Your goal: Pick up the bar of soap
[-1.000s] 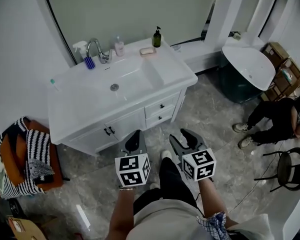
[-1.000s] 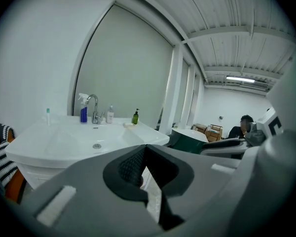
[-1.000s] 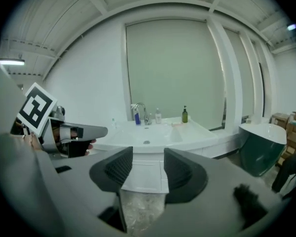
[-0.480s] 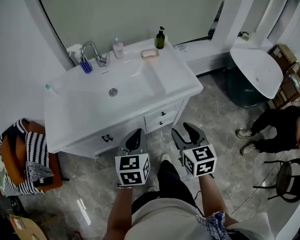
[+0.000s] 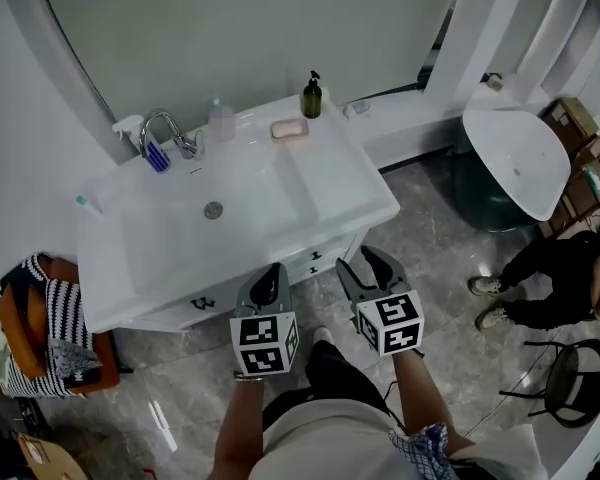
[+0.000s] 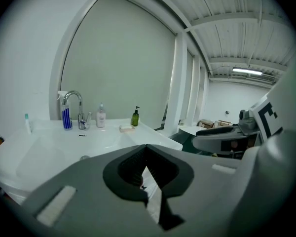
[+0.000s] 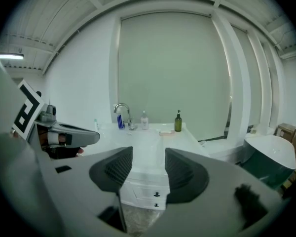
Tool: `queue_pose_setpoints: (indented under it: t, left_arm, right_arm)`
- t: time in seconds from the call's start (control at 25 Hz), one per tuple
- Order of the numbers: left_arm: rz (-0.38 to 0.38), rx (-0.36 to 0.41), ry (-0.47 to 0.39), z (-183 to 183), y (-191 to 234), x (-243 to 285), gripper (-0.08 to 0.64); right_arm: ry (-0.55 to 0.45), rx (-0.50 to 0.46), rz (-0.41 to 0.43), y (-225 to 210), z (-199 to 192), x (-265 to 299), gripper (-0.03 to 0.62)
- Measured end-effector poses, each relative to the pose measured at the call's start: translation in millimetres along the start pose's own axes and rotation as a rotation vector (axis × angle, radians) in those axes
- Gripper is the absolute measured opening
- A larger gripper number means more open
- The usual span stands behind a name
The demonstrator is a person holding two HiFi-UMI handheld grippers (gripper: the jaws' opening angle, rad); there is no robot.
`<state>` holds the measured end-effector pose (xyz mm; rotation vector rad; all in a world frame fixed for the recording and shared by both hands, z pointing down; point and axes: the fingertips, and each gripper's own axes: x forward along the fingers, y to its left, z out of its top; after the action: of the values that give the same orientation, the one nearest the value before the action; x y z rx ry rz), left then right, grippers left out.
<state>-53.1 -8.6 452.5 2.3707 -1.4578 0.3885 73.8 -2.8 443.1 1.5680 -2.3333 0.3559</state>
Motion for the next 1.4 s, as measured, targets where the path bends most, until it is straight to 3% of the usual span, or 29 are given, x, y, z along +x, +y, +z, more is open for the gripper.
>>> queue_pose_setpoints:
  t: [0.36, 0.68, 0.96, 1.16, 1.4]
  left_arm:
    - [0.026, -0.021, 0.042, 4, -7, 46, 0.008]
    - [0.039, -0.039, 0.073, 4, -1, 67, 0.008]
    - [0.059, -0.068, 0.073, 8, 17, 81, 0.008]
    - [0.0, -0.08, 0.108, 11, 22, 97, 0.008]
    - [0.01, -0.024, 0.101, 25, 34, 114, 0.011]
  right_arm:
    - [0.016, 0.027, 0.027, -44, 0, 29, 0.208]
    - [0.023, -0.011, 0.082, -54, 5, 52, 0.207]
    - [-0.013, -0.012, 0.082, -62, 21, 74, 0.207]
    - [-0.019, -0.042, 0.099, -67, 33, 89, 0.208]
    - [-0.018, -0.03, 0.086, -81, 39, 103, 0.207]
